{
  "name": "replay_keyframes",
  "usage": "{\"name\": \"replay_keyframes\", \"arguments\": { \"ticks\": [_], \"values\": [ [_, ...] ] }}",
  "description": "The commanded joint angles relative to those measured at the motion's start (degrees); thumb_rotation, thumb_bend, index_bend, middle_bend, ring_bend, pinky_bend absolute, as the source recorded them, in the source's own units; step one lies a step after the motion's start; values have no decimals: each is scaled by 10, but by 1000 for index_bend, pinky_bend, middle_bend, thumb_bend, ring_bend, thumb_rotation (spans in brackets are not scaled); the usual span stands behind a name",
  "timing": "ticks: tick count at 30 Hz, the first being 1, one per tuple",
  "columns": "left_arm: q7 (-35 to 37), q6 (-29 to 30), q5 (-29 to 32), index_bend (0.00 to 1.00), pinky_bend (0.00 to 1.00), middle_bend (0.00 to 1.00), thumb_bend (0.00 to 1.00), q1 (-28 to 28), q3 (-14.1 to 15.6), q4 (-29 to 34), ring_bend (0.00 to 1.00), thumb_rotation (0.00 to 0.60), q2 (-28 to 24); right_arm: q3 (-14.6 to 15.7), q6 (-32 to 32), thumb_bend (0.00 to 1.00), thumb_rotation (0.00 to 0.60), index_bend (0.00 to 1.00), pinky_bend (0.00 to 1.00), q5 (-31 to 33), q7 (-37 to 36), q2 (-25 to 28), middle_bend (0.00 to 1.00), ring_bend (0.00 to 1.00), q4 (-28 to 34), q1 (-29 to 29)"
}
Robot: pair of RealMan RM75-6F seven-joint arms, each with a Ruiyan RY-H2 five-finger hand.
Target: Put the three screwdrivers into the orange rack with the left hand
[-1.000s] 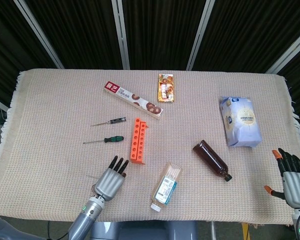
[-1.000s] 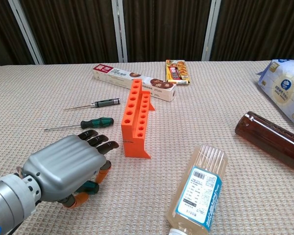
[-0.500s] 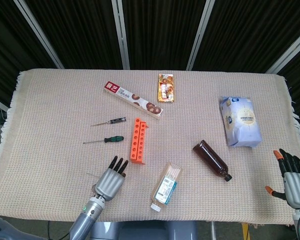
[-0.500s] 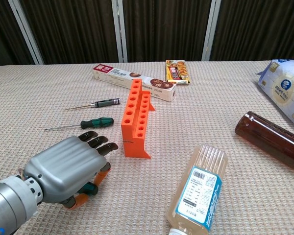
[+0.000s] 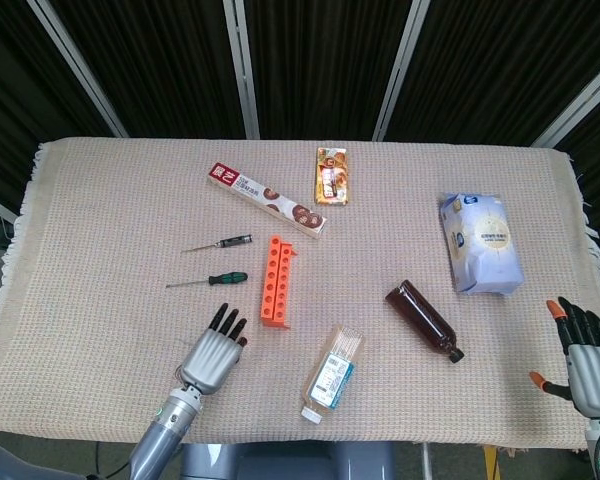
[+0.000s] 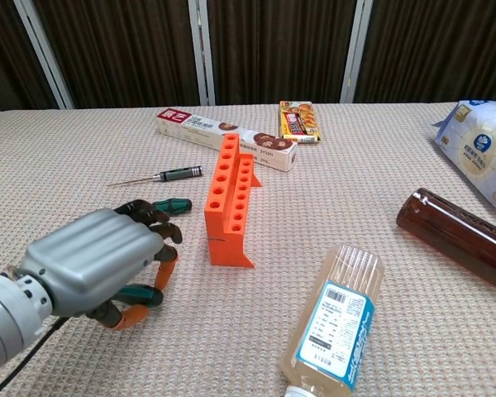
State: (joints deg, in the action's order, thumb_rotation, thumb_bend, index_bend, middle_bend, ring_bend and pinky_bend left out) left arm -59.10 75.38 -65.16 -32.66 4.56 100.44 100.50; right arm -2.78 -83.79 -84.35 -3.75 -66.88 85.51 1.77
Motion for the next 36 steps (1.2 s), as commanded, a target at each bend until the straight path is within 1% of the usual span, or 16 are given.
{"name": "replay_keyframes", "arguments": {
  "ticks": [1,2,4,6,8,9,10,11,12,16,18,21,26,36],
  "values": [
    [147,1,-31,692,0,153,503,16,-37,62,57,600,-71,0,-1,0,600,0,0,-3,2,1,0,0,2,2],
    [220,-10,-33,690,0,154,507,20,-55,94,56,600,-107,-1,0,0,600,0,0,-4,4,1,0,0,3,3],
    [303,-29,-44,688,0,154,517,20,-71,117,54,600,-148,-1,3,0,600,0,0,-4,7,1,0,0,5,5],
    [373,-42,-55,689,0,155,522,21,-87,128,50,600,-177,-1,5,0,600,0,0,-4,8,1,0,0,7,6],
    [470,-50,-63,693,0,155,528,24,-114,135,37,600,-197,-1,7,0,600,0,0,-5,10,0,0,0,8,9],
    [490,-55,-66,694,0,156,530,24,-118,134,31,600,-201,-1,8,0,600,0,0,-5,10,0,0,0,8,9],
    [524,-59,-69,695,0,156,534,24,-127,134,22,600,-206,-1,9,0,600,0,0,-5,11,-1,0,0,8,10],
    [573,-70,-68,694,0,155,537,22,-140,134,16,600,-211,-1,10,0,600,0,0,-4,11,-1,0,0,8,10],
    [601,-80,-68,693,0,154,538,20,-146,132,12,600,-216,-1,11,0,600,0,0,-3,12,-1,0,0,9,10],
    [689,-119,-63,680,0,147,538,7,-169,126,0,600,-225,-2,11,0,600,0,0,0,14,-1,0,0,9,10],
    [735,-143,-53,674,0,144,543,-5,-187,117,0,600,-224,-2,11,0,600,0,0,1,14,-1,0,0,10,10],
    [784,-178,-31,666,0,137,556,-25,-210,97,0,600,-214,-2,11,0,600,0,0,5,16,0,0,0,10,8],
    [837,-213,-4,661,0,132,560,-43,-234,78,0,600,-204,-3,12,0,600,0,0,12,17,-1,0,0,11,7],
    [889,-251,12,670,0,132,572,-61,-255,59,0,600,-205,-4,18,0,600,0,0,21,23,-2,0,0,12,7]
  ]
}}
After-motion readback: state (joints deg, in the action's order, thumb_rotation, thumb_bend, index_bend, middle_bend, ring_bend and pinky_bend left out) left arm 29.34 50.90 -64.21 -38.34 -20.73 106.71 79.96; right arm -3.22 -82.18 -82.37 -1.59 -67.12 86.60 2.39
